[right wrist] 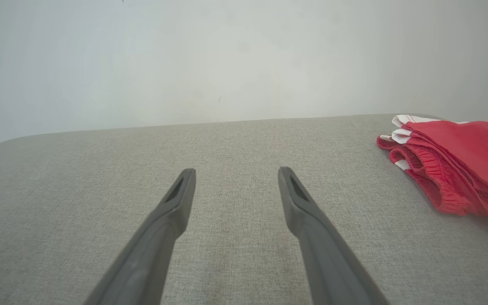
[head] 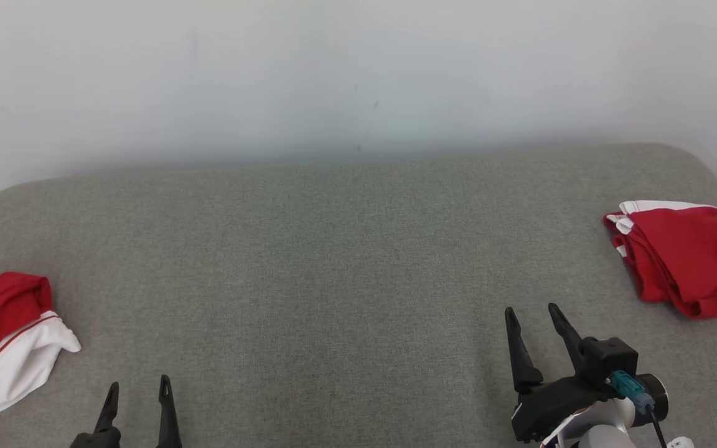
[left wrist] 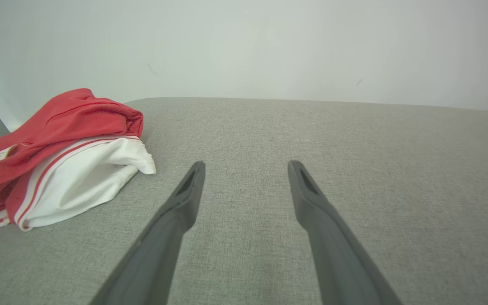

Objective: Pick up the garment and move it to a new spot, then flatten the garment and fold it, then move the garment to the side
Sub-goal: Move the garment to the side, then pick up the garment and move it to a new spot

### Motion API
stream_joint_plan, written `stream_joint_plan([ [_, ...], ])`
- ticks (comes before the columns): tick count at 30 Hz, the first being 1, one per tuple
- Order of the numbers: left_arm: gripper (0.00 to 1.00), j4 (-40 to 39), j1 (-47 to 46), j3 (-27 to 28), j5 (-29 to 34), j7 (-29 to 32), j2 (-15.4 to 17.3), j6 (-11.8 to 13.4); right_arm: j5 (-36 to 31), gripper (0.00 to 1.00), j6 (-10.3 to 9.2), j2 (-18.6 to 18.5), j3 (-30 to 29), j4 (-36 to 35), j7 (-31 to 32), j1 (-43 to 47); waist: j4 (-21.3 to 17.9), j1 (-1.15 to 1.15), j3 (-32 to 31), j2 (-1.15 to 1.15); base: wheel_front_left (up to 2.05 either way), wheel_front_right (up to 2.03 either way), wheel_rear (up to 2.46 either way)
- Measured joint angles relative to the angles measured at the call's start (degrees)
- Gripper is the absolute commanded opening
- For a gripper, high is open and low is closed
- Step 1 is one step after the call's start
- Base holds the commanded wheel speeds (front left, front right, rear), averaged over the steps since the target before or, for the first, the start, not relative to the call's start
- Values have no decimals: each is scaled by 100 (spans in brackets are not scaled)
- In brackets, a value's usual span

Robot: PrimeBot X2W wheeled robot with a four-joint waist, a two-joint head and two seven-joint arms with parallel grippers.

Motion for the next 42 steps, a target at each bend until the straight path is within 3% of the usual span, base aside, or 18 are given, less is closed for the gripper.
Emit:
stream_joint_plan([
  [29,100,-27,-54,-65,-49,0,-2,97,297,100,-1,4,165,154,0,-212,12,1,-41,1,0,0,0],
  [35,100,-138,-54,-211,-145,0,2,256,243,100,-1,5,198,19,-1,-145,259,1,59,1,0,0,0],
  [42,100,-235,-67,-210,-160,0,-1,323,167,100,-1,5,252,-49,-1,-173,818,1,223,1,0,0,0],
])
